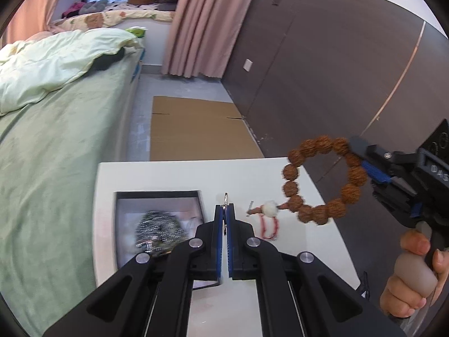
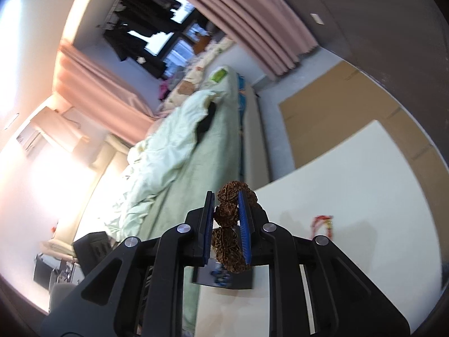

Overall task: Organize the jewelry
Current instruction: 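Drop the brown bracelet and butterfly pendant into the box with both tools, then lower the left tool onto the red string bracelet and grasp it, then carry the red string bracelet into the black box and open the left tool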

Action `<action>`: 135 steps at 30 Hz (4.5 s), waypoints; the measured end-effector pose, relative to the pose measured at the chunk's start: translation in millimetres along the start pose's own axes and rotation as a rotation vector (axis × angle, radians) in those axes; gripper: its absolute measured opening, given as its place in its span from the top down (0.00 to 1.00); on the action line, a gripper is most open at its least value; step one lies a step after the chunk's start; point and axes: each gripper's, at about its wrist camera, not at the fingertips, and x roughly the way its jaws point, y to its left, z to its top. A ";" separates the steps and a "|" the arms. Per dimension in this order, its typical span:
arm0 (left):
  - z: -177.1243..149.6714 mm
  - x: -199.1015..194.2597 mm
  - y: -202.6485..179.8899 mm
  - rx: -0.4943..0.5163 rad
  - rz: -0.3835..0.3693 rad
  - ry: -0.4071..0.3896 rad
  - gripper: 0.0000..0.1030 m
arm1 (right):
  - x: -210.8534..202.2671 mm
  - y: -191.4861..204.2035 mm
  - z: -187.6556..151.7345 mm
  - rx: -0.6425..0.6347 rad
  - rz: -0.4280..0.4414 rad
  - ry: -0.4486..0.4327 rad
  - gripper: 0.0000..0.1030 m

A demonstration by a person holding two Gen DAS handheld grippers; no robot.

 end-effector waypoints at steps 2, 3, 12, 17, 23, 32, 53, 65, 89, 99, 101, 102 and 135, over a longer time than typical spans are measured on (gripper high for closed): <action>-2.8 -3.1 9.9 -0.014 0.009 0.006 1.00 | 2.5 11.0 -3.5 -0.015 0.039 -0.009 0.83; -4.8 -3.4 16.2 -0.023 0.014 0.018 0.99 | 5.0 17.9 -5.1 -0.026 0.059 -0.012 0.83; -8.1 -16.6 57.9 -0.122 0.125 0.003 0.50 | 39.5 62.7 -30.0 -0.092 0.124 0.045 0.83; 1.1 -35.6 71.3 -0.150 0.142 -0.048 0.39 | 63.9 75.7 -43.5 -0.121 0.097 0.087 0.83; 5.9 -46.3 84.6 -0.186 0.164 -0.073 0.33 | 87.9 80.0 -52.2 -0.158 -0.039 0.099 0.79; 8.3 -56.6 97.8 -0.236 0.174 -0.100 0.25 | 92.1 78.3 -58.3 -0.201 -0.037 0.133 0.10; -7.1 0.8 -7.0 -0.030 0.083 -0.015 0.19 | 24.1 -24.0 -35.9 -0.080 -0.444 0.156 0.15; -25.0 55.7 -63.0 0.066 -0.003 0.087 0.47 | -11.6 -76.4 -15.3 0.091 -0.495 0.112 0.27; -34.3 157.6 -84.1 0.103 0.056 0.232 0.73 | -9.4 -111.7 2.3 0.176 -0.515 0.153 0.31; -42.0 168.4 -99.5 0.231 0.189 0.205 0.96 | -4.3 -111.5 -1.0 0.164 -0.528 0.164 0.31; -40.5 168.4 -95.9 0.238 0.174 0.218 0.96 | -3.3 -111.9 -1.9 0.165 -0.530 0.170 0.31; -39.4 166.2 -93.5 0.234 0.174 0.216 0.96 | -1.8 -112.0 -2.8 0.163 -0.531 0.176 0.31; 13.9 14.2 -33.9 0.028 0.031 -0.027 0.96 | 116.8 -60.7 -73.2 -0.277 -0.715 0.458 0.81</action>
